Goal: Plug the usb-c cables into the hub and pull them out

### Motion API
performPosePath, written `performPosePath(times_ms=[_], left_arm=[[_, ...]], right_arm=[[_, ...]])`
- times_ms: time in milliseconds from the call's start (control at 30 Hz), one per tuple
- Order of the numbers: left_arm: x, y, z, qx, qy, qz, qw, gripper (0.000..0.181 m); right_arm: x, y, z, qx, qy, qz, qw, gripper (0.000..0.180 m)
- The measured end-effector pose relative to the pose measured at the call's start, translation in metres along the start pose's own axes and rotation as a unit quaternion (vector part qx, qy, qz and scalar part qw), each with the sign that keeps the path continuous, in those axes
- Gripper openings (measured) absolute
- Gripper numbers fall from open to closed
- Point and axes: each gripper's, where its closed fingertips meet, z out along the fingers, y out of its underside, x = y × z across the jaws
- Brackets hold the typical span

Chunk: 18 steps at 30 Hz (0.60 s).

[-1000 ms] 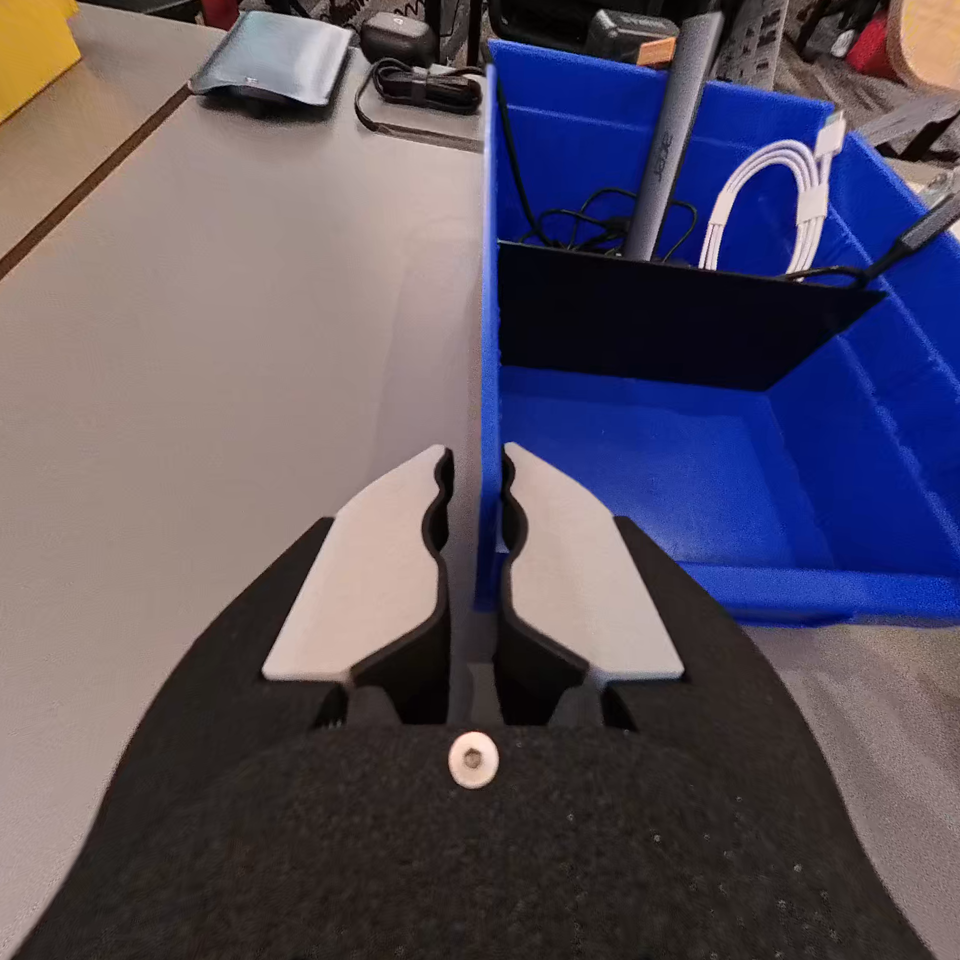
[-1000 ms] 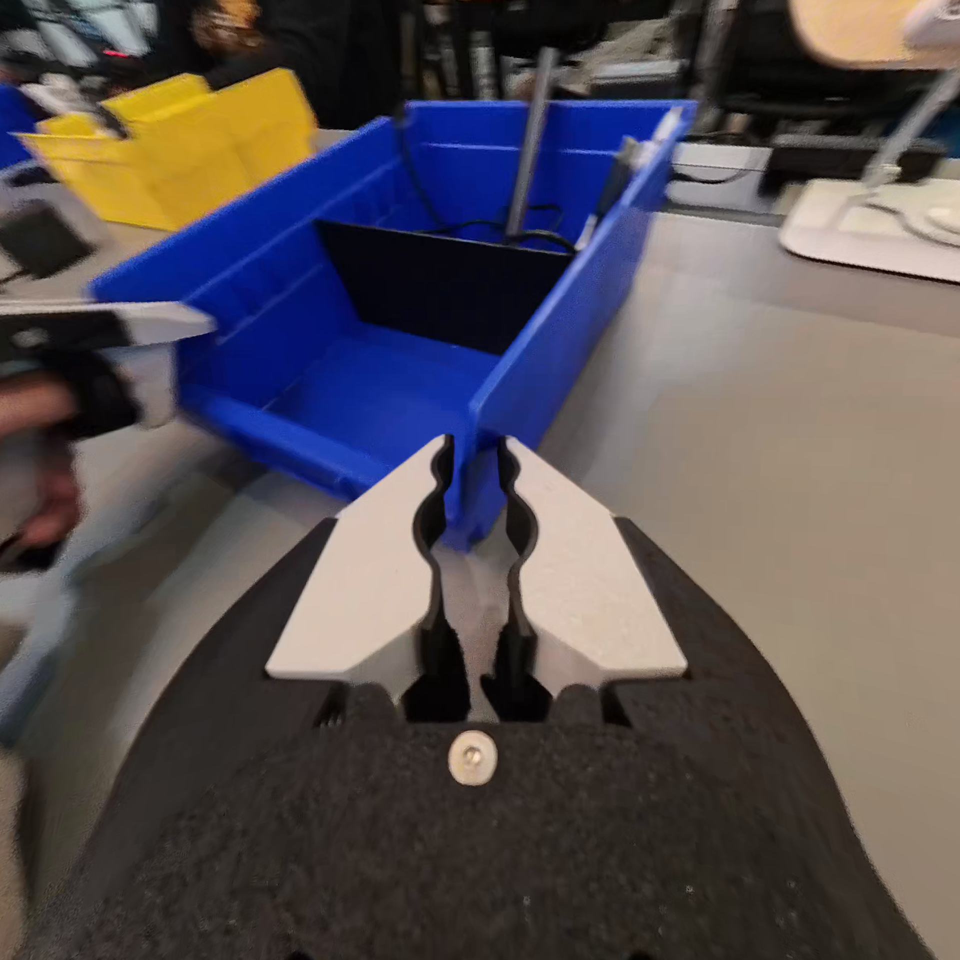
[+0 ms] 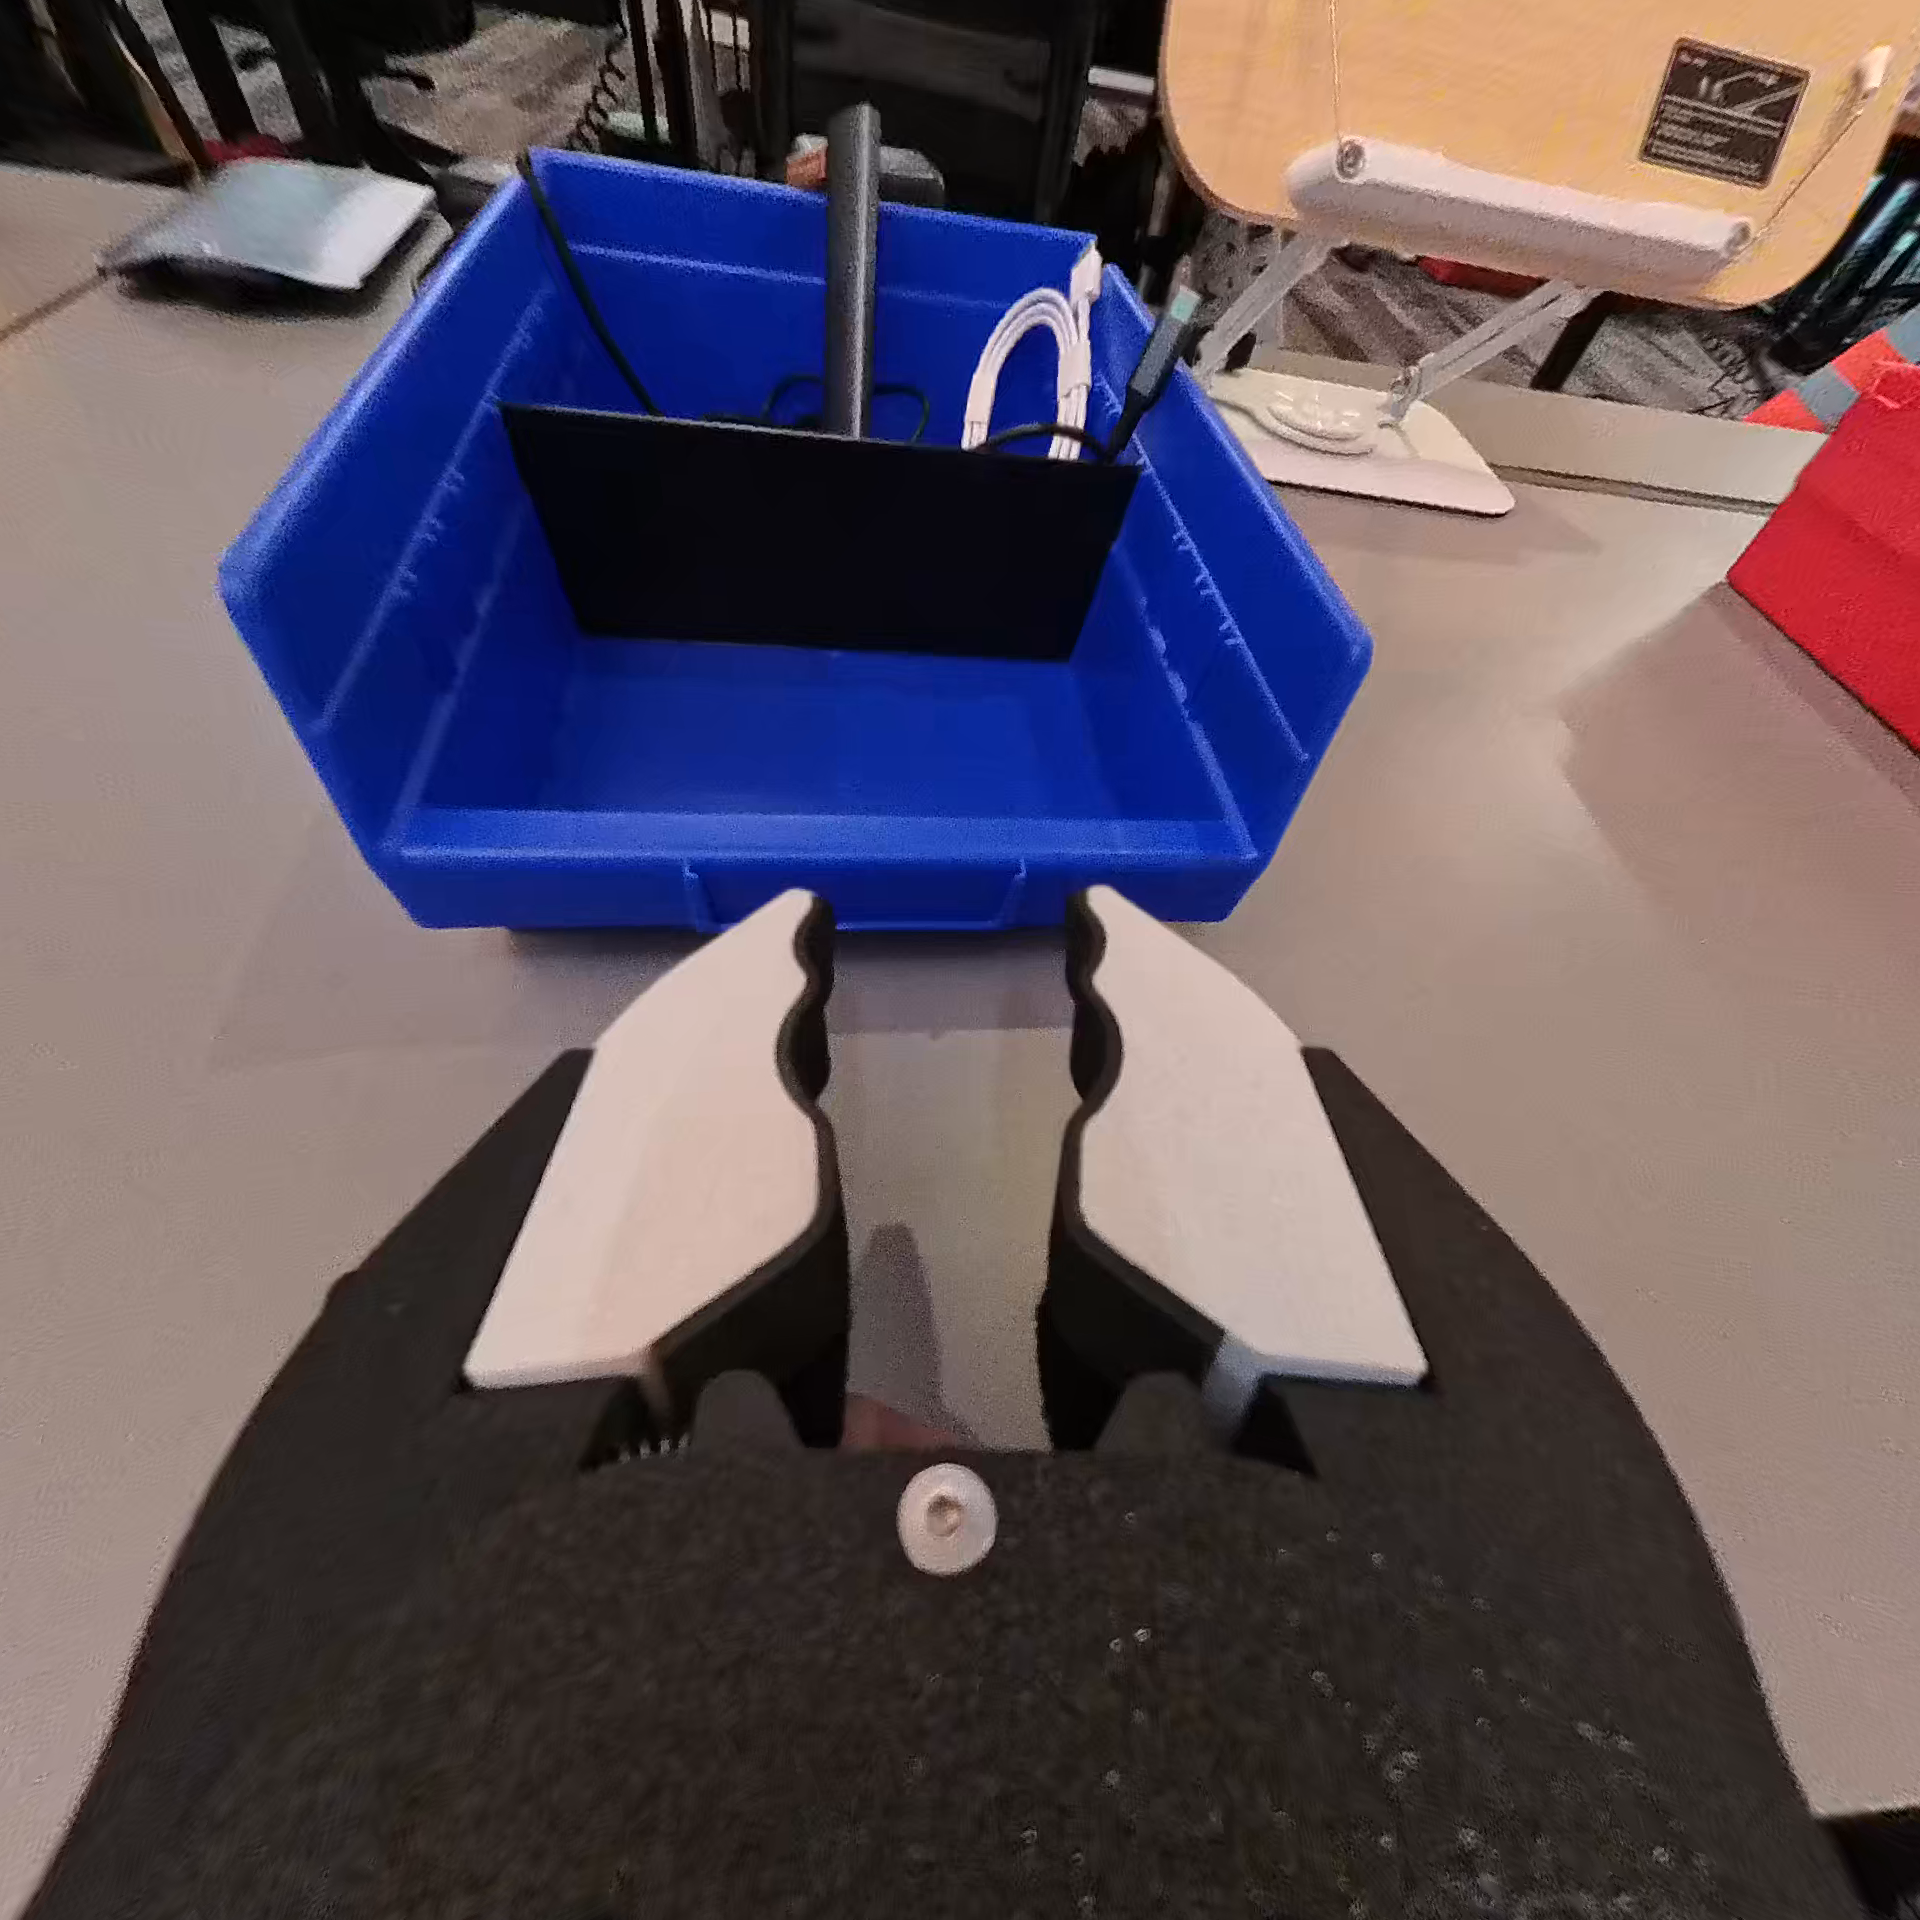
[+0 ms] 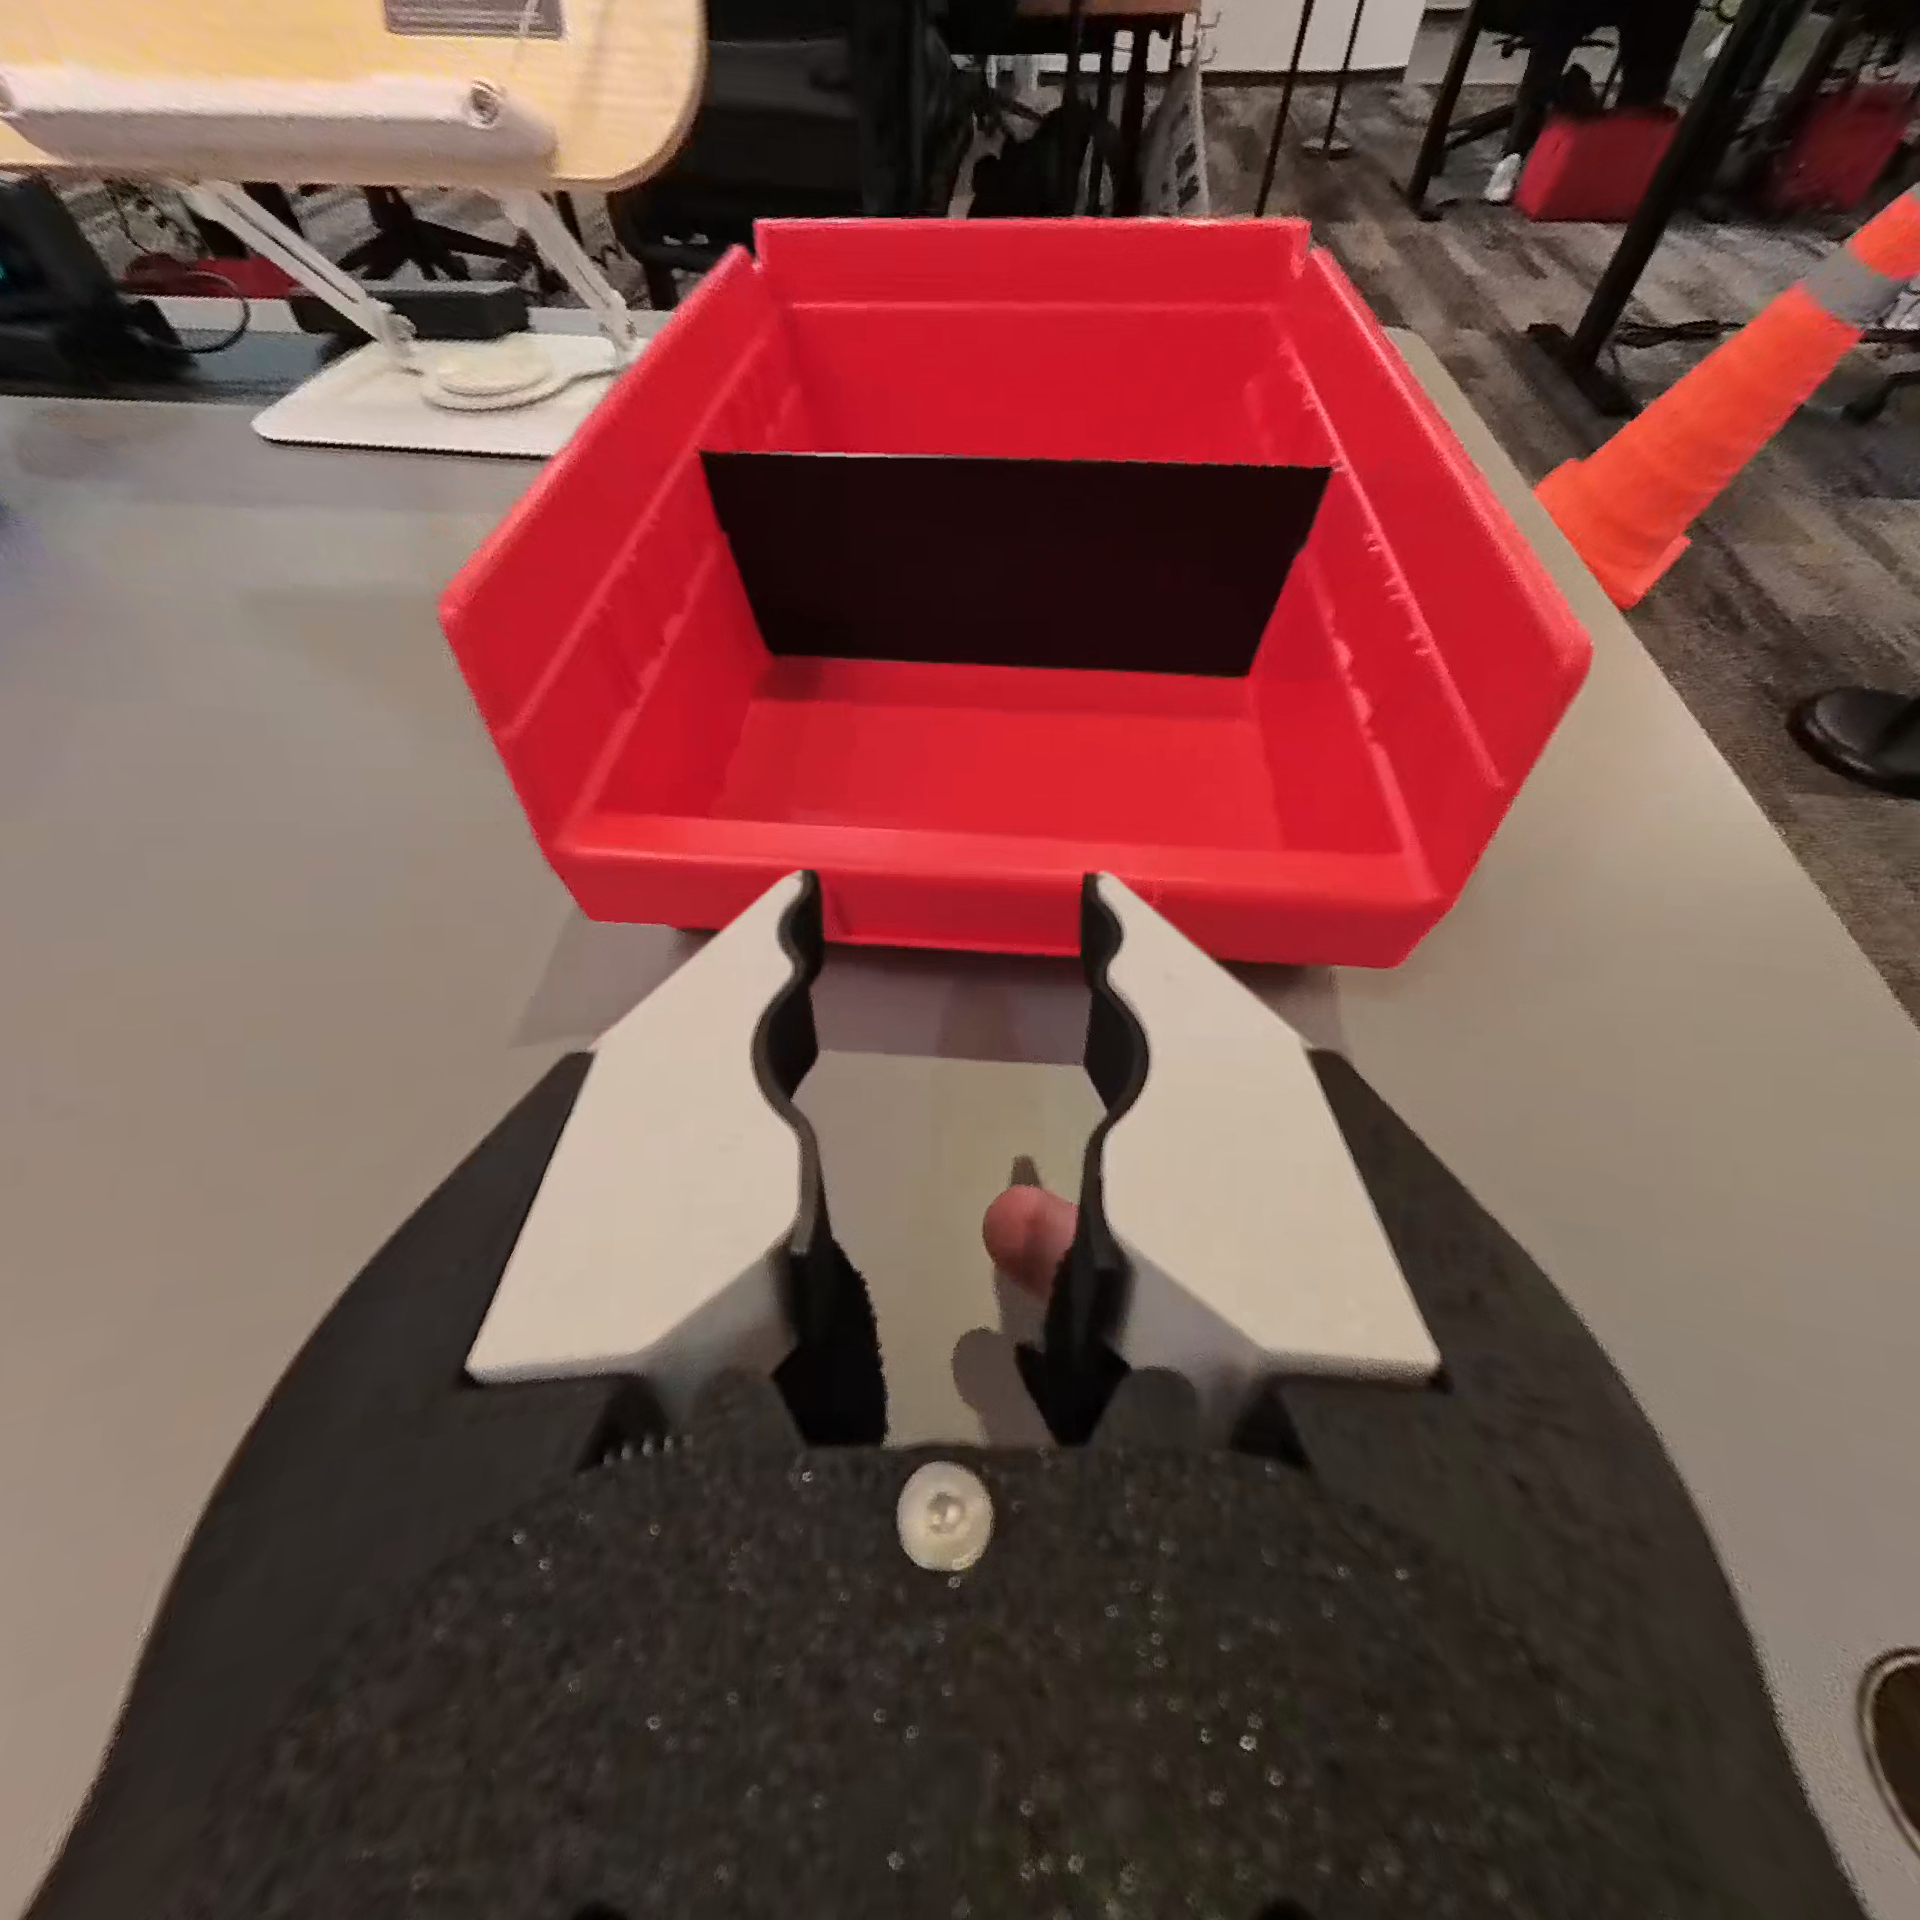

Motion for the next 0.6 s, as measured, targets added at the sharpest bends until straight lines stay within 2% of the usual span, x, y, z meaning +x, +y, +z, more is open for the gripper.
performPosePath(times_ms=[200, 300, 333, 433, 467, 533, 600], left_arm=[[0.006, 0.003, 0.003, -0.003, 0.026, -0.012, 1.000, 0.043], [0.010, 0.009, 0.010, -0.017, 0.042, -0.011, 0.999, 0.048], [0.011, 0.008, 0.010, -0.017, 0.048, -0.015, 0.999, 0.041], [0.028, -0.019, 0.002, 0.022, 0.120, -0.033, 0.992, 0.039], [0.033, -0.025, 0.003, 0.005, 0.143, -0.034, 0.989, 0.043], [0.033, -0.036, 0.012, -0.050, 0.165, -0.011, 0.985, 0.065], [0.029, -0.050, 0.029, -0.102, 0.183, 0.024, 0.978, 0.065]], right_arm=[[-0.022, -0.007, -0.001, 0.024, -0.032, 0.015, 0.999, 0.049], [-0.046, -0.015, -0.004, 0.037, -0.082, 0.054, 0.994, 0.044], [-0.062, -0.020, -0.008, 0.043, -0.119, 0.075, 0.989, 0.041], [-0.142, -0.036, -0.036, 0.056, -0.302, 0.101, 0.946, 0.037], [-0.170, -0.034, -0.046, 0.044, -0.365, 0.095, 0.925, 0.038], [-0.221, -0.017, -0.066, 0.001, -0.475, 0.065, 0.878, 0.045], [-0.255, 0.001, -0.077, -0.014, -0.531, 0.012, 0.847, 0.052]])
